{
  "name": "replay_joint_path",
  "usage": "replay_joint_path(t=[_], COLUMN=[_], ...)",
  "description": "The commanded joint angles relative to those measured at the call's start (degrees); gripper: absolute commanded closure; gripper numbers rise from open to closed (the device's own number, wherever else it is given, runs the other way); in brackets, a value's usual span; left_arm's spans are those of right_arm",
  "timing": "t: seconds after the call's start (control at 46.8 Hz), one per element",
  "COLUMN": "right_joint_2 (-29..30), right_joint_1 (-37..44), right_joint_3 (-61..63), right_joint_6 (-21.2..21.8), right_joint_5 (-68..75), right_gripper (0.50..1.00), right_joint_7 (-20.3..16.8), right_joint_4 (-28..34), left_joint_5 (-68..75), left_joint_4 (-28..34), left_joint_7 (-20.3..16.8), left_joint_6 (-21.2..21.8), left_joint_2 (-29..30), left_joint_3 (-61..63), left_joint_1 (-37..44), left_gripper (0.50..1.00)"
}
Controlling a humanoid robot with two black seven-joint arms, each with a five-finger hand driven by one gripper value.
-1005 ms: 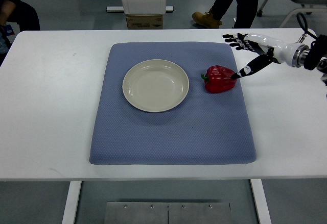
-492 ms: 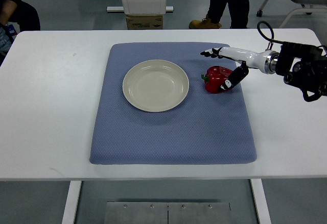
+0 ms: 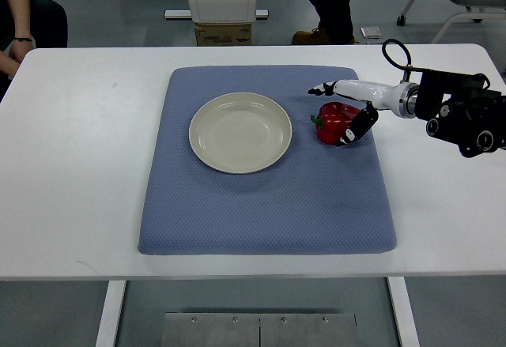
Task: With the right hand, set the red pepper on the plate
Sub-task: 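Close the right hand's fingers around the red pepper and lift it, then carry the held pepper over the cream plate with the right hand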
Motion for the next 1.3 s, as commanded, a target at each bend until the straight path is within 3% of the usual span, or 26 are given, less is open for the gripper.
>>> replay_joint_path(t=[0.0,0.257,0.406,0.449,0.556,0.577,0.791,1.09,1.283], right_joint_2=[0.7,1.1,1.2,1.2,1.6,1.6,1.8,0.8,-0.6], right_joint_1=[0.2,0.3,0.3,0.3,0.3,0.3,1.5,2.6,6.4], right_joint_3=[-0.6,-1.4,-2.5,-2.5,-2.5,-2.5,-2.4,-1.8,-1.8], right_joint_6=[0.0,0.1,0.1,0.1,0.0,-0.1,-0.9,-1.2,-0.9], right_joint_5=[0.0,0.1,0.1,0.1,0.1,0.1,0.8,1.9,3.0], right_gripper=[0.565,0.597,0.657,0.713,0.987,1.0,1.0,1.0,1.0], right_joint_7=[-1.0,-1.7,-1.7,-1.7,-1.2,-1.1,1.4,1.6,2.9], right_joint_4=[-0.7,-0.9,-0.9,-1.0,-1.0,-1.0,-1.0,-0.9,2.5], left_joint_5=[0.0,0.0,0.0,0.0,0.0,0.0,0.0,0.0,0.0], left_joint_4=[0.0,0.0,0.0,0.0,0.0,0.0,0.0,0.0,0.0], left_joint_7=[-0.1,0.0,0.0,0.0,0.0,0.0,0.0,0.0,0.0], left_joint_6=[0.0,0.0,0.0,0.0,0.0,0.0,0.0,0.0,0.0], left_joint_2=[0.0,0.0,0.0,0.0,0.0,0.0,0.0,0.0,0.0], left_joint_3=[0.0,0.0,0.0,0.0,0.0,0.0,-0.1,0.0,0.0], left_joint_1=[0.0,0.0,0.0,0.0,0.0,0.0,0.0,0.0,0.0], left_gripper=[0.5,0.5,0.5,0.5,0.5,0.5,0.5,0.5,0.5])
